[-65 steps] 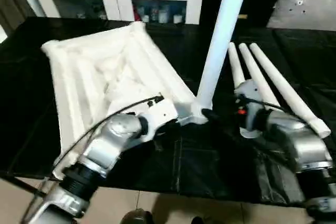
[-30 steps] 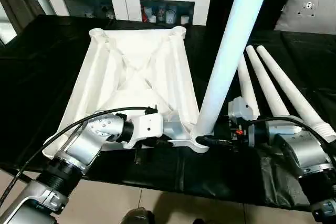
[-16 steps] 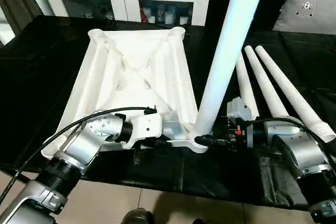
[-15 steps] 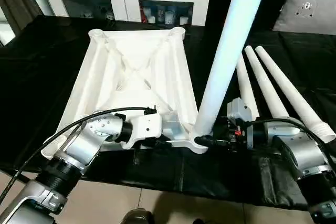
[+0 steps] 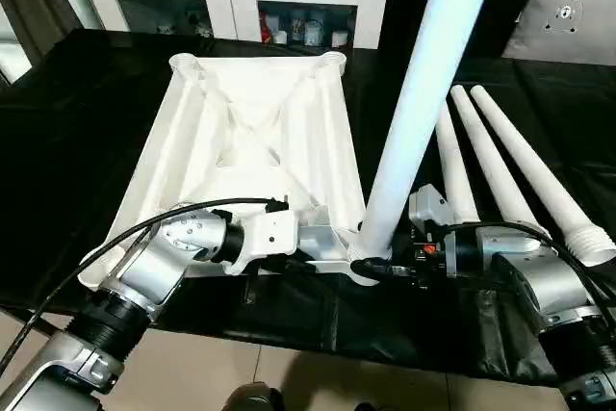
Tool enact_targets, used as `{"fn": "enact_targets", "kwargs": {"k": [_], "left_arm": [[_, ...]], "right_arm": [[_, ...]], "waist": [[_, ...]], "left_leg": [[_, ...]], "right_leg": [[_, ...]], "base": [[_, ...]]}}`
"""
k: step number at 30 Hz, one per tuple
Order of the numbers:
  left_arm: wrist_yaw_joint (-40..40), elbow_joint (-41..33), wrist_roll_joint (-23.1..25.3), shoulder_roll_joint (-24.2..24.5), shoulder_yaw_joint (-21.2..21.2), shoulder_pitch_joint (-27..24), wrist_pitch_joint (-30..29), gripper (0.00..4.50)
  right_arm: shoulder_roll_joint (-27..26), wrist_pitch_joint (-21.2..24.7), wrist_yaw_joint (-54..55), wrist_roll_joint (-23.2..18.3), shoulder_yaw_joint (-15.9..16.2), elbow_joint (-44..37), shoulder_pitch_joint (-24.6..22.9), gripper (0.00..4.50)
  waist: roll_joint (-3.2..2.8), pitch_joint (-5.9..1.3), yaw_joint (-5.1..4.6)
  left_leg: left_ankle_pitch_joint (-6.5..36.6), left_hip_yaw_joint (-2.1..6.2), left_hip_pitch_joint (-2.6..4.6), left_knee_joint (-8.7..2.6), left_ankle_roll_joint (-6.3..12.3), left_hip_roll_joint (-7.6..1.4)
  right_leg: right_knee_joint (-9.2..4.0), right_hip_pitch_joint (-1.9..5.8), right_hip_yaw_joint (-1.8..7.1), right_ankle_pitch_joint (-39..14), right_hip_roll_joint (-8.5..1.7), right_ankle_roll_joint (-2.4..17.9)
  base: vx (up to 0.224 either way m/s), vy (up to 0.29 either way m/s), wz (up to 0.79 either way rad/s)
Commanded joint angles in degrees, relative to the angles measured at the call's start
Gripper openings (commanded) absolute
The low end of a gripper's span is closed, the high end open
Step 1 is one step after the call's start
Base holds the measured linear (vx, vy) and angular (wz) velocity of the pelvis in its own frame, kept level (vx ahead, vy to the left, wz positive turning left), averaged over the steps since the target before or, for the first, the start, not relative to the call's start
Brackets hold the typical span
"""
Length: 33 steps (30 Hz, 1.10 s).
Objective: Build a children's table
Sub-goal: Rotate leg to tighten
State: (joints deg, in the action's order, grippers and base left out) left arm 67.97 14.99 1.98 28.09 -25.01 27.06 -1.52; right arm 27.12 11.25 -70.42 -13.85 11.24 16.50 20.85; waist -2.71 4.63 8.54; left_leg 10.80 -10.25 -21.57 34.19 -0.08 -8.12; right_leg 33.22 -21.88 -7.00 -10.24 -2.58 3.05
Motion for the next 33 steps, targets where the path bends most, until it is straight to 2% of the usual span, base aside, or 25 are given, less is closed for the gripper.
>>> {"fn": "enact_targets", "kwargs": {"k": [1,2,6,7,10,14,15,17,18,19,20,21,22,23,24,25,26,27,28,29,30,31,33], "left_arm": [[2.06,0.26,1.32,0.14,-2.38,-0.25,0.68,0.0],[2.07,0.27,1.33,0.14,-2.38,-0.25,0.68,0.0],[2.04,0.26,1.31,0.13,-2.35,-0.34,0.68,0.0],[1.98,0.14,1.26,0.12,-2.33,-0.51,0.59,0.0],[1.5,-0.07,1.08,-0.07,-2.12,-0.95,0.35,0.0],[-0.58,-2.93,-0.41,-0.85,-0.8,-3.19,-3.1,0.0],[-0.92,-3.24,-0.48,-0.97,-0.67,-3.38,-3.57,0.0],[-3.02,-5.01,-0.91,-1.86,0.11,-4.49,-6.23,0.0],[-3.86,-5.7,-1.17,-2.32,0.44,-4.86,-7.31,0.0],[-6.58,-8.06,-1.93,-4.05,1.41,-5.83,-11.01,0.0],[-7.36,-8.5,-1.92,-4.52,1.64,-5.99,-11.89,0.0],[-12.03,-10.36,-1.31,-7.36,2.68,-6.59,-16.07,0.0],[-12.03,-10.36,-1.31,-7.36,2.68,-6.59,-16.07,0.0],[-14.34,-11.23,-0.78,-8.77,3.14,-6.86,-18.02,0.0],[-16.74,-11.84,-0.18,-10.4,3.45,-6.84,-19.83,0.0],[-22.61,-12.3,1.54,-14.81,3.87,-6.02,-23.7,0.0],[-24.45,-12.15,2.11,-16.29,3.85,-5.54,-24.61,0.0],[-25.4,-12.06,2.41,-17.06,3.82,-5.27,-25.06,0.0],[-26.44,-12.02,2.74,-17.9,3.76,-4.95,-25.67,0.0],[-27.9,-11.72,3.39,-19.02,3.59,-4.4,-26.56,0.0],[-28.68,-11.24,4.0,-19.51,3.34,-4.08,-26.67,0.0],[-29.26,-10.53,4.72,-19.89,2.94,-3.65,-26.69,0.0],[-29.34,-10.36,4.78,-19.68,2.93,-3.47,-26.76,0.0]], "right_arm": [[-0.03,1.03,0.08,-0.64,-0.47,-0.93,0.05,3.61],[0.02,1.18,-0.03,-0.79,-0.39,-0.98,0.04,3.47],[0.1,1.45,-0.19,-1.04,-0.26,-1.16,-0.12,3.33],[-0.18,1.52,0.2,-1.14,-0.37,-1.26,-0.33,3.12],[-1.02,2.89,0.99,-2.19,-1.08,-1.47,-0.57,2.88],[-3.5,5.16,5.7,-2.12,-1.71,-2.41,-1.56,2.76],[-3.82,5.17,6.27,-2.01,-1.73,-2.47,-1.67,2.74],[-5.92,5.31,10.42,-1.03,-1.89,-2.52,-2.16,2.74],[-6.8,5.51,12.45,-0.45,-2.03,-2.29,-2.18,2.74],[-9.63,6.18,19.04,1.5,-2.59,-1.24,-1.9,2.73],[-10.25,6.43,20.3,1.7,-2.75,-1.0,-1.81,2.73],[-13.57,7.84,26.55,2.26,-3.84,0.18,-1.24,2.73],[-13.57,7.84,26.55,2.26,-3.84,0.18,-1.24,2.73],[-15.13,8.7,29.29,2.38,-4.47,0.51,-1.02,2.73],[-16.63,9.3,31.78,2.58,-4.98,0.89,-0.67,2.73],[-19.98,10.9,37.66,2.99,-6.31,2.6,0.62,2.73],[-20.98,11.83,39.51,2.95,-6.79,3.36,1.1,2.73],[-21.5,12.37,40.47,2.91,-7.04,3.77,1.36,2.73],[-22.1,13.07,41.57,2.91,-7.38,4.2,1.64,2.73],[-22.49,12.23,42.72,4.34,-6.9,4.73,1.87,2.73],[-22.49,11.2,43.2,5.52,-6.27,5.02,1.89,2.73],[-22.67,10.6,43.83,6.3,-5.98,5.34,1.88,3.07],[-22.88,10.51,43.91,5.39,-6.71,4.98,1.73,3.42]], "waist": [[0.08,-4.38,-0.14],[0.08,-4.35,-0.15],[0.12,-4.35,-0.13],[0.11,-4.35,-0.12],[0.14,-4.31,-0.12],[0.12,-4.09,-0.41],[0.13,-3.89,-0.58],[0.25,-3.6,-1.04],[0.21,-3.58,-1.1],[0.18,-3.09,-2.04],[0.18,-3.09,-2.04],[-0.04,-2.57,-3.0],[0.03,-2.52,-3.47],[0.09,-2.5,-3.95],[0.07,-2.37,-4.12],[0.24,-2.09,-4.5],[0.24,-1.97,-4.81],[0.34,-2.0,-5.1],[0.45,-2.03,-5.25],[0.63,-2.09,-5.21],[0.51,-2.08,-5.18],[0.55,-2.19,-5.2],[0.42,-2.29,-5.16]], "left_leg": [[7.91,2.89,1.02,-3.61,5.26,-6.78],[8.04,2.86,1.05,-3.61,5.3,-6.74],[8.02,2.85,0.99,-3.61,5.24,-6.71],[7.93,2.83,1.01,-3.6,5.25,-6.68],[8.14,2.85,1.0,-3.61,5.3,-6.77],[8.77,2.96,0.91,-3.81,4.6,-6.87],[10.02,2.96,1.04,-3.96,4.31,-6.82],[11.19,3.05,0.9,-4.15,3.56,-6.71],[11.8,3.12,1.11,-4.24,3.02,-6.77],[14.48,3.19,1.35,-4.46,1.53,-6.61],[14.48,3.19,1.35,-4.46,1.53,-6.61],[18.01,3.37,1.92,-4.46,0.43,-6.12],[18.92,3.49,2.01,-4.52,-0.1,-6.23],[20.11,3.68,2.1,-4.49,-0.39,-6.09],[20.69,3.67,2.12,-4.54,-0.25,-5.95],[22.29,3.59,2.55,-4.51,-0.44,-5.92],[22.85,3.59,2.83,-4.48,-0.87,-5.92],[23.44,3.71,3.18,-4.19,-1.12,-5.5],[22.48,3.67,2.83,-4.05,-0.54,-5.11],[21.45,3.54,2.71,-4.07,0.04,-5.09],[21.32,3.5,2.78,-4.08,0.23,-5.07],[21.03,3.64,2.38,-4.36,0.56,-5.27],[21.16,3.72,2.35,-4.51,0.6,-5.52]], "right_leg": [[-3.67,2.71,4.67,-12.31,-8.1,8.3],[-3.71,2.7,4.67,-12.33,-8.03,8.39],[-3.7,2.75,4.68,-12.6,-8.12,8.32],[-3.73,2.73,4.67,-12.69,-8.09,8.28],[-3.78,2.71,4.68,-13.12,-8.17,8.21],[-3.88,2.73,4.7,-14.09,-8.32,8.18],[-4.2,2.6,4.66,-15.95,-8.17,7.84],[-4.47,2.74,4.71,-18.61,-8.48,7.45],[-4.55,2.72,4.7,-19.74,-8.53,7.3],[-5.11,2.59,4.6,-24.35,-8.55,6.59],[-5.11,2.59,4.6,-24.35,-8.55,6.59],[-6.19,2.29,4.29,-30.43,-8.52,5.26],[-6.26,2.32,4.26,-31.12,-8.55,5.12],[-6.57,2.44,4.06,-32.8,-8.53,4.12],[-6.73,2.31,3.96,-33.27,-8.38,3.82],[-7.19,1.9,3.96,-35.01,-8.28,3.11],[-7.22,1.69,3.92,-35.55,-8.25,3.27],[-7.71,1.68,3.57,-37.36,-8.34,2.48],[-7.93,1.97,3.45,-38.01,-8.46,1.51],[-8.0,1.88,3.48,-38.03,-8.44,0.67],[-8.01,1.7,3.51,-37.87,-8.37,0.57],[-7.78,1.89,3.63,-36.56,-8.37,0.39],[-7.51,1.83,3.8,-34.88,-8.32,0.86]], "base": [[0.0,0.0,0.0],[0.0,0.0,0.0],[0.0,0.0,0.0],[0.0,0.0,0.0],[0.0,0.0,0.0],[0.0,0.0,0.0],[0.0,0.0,0.0],[0.0,0.0,0.0],[0.0,0.0,0.0],[0.0,0.0,0.0],[0.0,0.0,0.0],[0.0,0.0,0.0],[0.0,0.0,0.0],[0.0,0.0,0.0],[0.0,0.0,0.0],[0.0,0.0,0.0],[0.0,0.0,0.0],[0.0,0.0,0.0],[0.0,0.0,0.0],[0.0,0.0,0.0],[0.0,0.0,0.0],[0.0,0.0,0.0],[0.0,0.0,0.0]]}}
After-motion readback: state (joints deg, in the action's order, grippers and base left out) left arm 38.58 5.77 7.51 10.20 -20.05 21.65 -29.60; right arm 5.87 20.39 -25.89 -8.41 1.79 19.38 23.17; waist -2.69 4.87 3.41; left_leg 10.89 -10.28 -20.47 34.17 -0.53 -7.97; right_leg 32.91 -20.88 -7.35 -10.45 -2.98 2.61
